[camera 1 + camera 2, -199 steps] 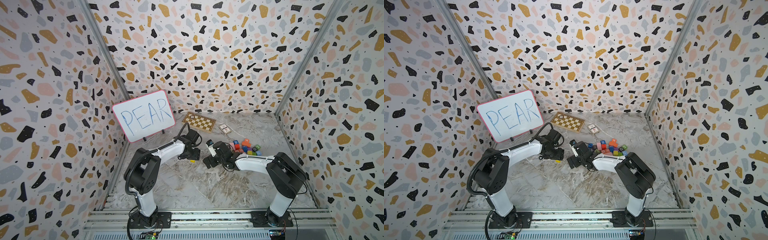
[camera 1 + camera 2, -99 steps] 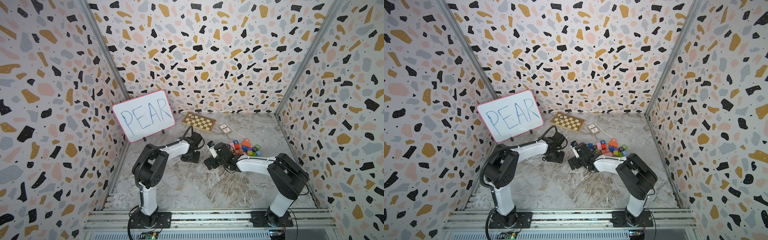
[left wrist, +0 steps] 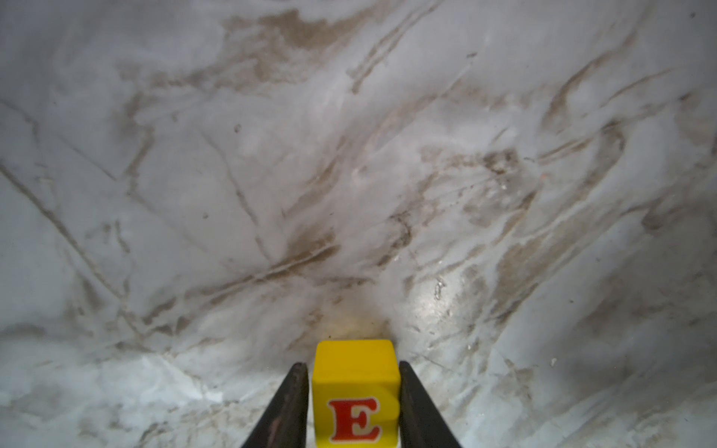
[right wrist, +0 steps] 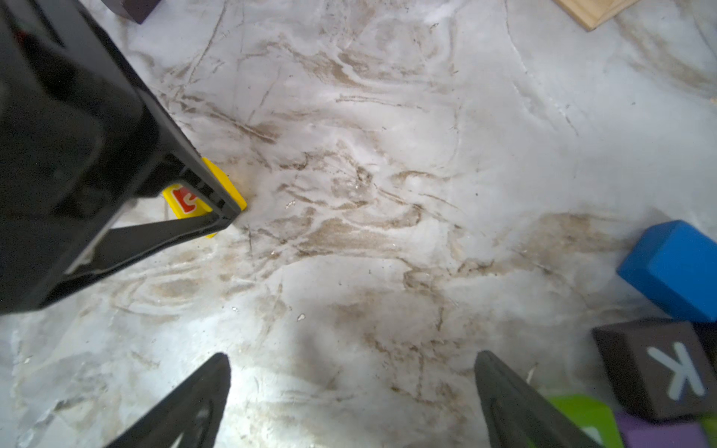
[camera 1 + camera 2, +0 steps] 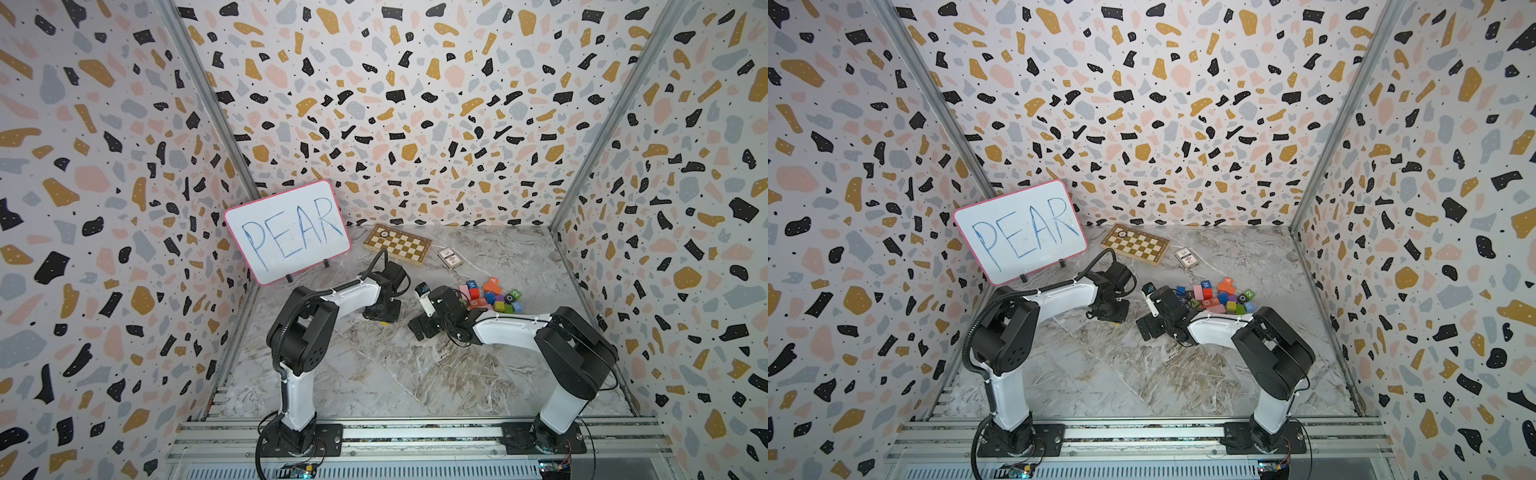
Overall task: Spell the uppercase word “pear” with letter blocks
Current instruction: Pick up the letter block from the center of the board, then place the letter block at the center of the board.
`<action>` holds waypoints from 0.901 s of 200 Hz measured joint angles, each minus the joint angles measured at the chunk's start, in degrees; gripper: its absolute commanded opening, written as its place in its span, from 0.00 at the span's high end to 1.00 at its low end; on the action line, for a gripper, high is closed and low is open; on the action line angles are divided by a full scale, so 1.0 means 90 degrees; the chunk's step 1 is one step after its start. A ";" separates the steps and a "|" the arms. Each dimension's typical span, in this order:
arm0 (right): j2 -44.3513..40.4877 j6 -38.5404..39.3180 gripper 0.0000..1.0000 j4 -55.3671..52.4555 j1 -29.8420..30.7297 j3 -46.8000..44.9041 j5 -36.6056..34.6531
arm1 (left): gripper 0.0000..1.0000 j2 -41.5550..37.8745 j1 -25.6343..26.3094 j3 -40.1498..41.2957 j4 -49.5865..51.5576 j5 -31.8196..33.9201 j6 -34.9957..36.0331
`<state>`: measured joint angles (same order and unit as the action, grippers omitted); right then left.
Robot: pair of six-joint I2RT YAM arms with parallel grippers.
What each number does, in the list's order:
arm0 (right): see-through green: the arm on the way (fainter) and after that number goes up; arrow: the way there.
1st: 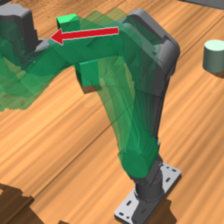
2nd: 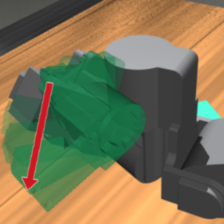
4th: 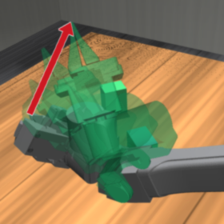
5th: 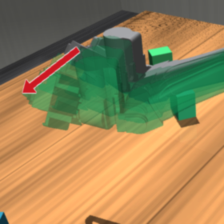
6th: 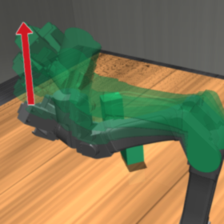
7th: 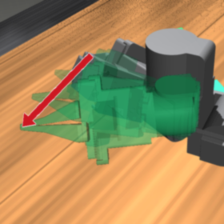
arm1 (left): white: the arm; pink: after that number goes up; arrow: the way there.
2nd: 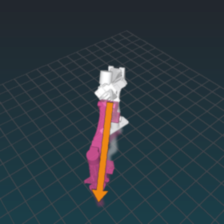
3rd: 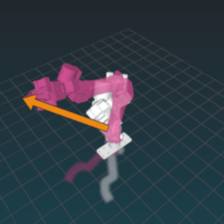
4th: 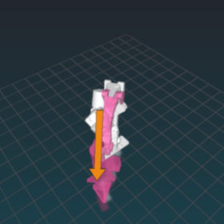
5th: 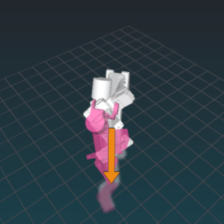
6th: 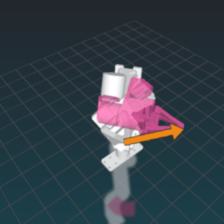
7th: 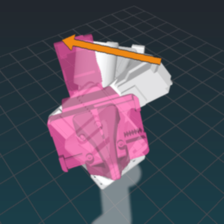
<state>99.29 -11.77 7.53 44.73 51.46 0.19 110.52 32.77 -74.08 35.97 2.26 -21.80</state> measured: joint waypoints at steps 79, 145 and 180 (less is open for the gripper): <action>-0.0041 0.0000 0.00 0.0005 0.0000 0.0012 0.0017 | 0.70 0.0000 -0.0107 -0.0002 0.0027 0.0236 -0.0027; 0.1066 0.0165 0.01 0.0231 0.0189 0.1248 0.0019 | 0.71 0.0056 -0.1273 -0.0772 0.0177 0.0318 -0.0029; 0.1831 0.0340 0.00 0.0243 0.0466 0.2052 0.0024 | 0.71 0.0527 -0.1729 -0.1494 0.0352 0.0376 0.0032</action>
<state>115.77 -8.71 9.72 48.93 69.93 0.40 115.26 17.21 -87.53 39.13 5.65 -21.52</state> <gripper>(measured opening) 0.995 0.292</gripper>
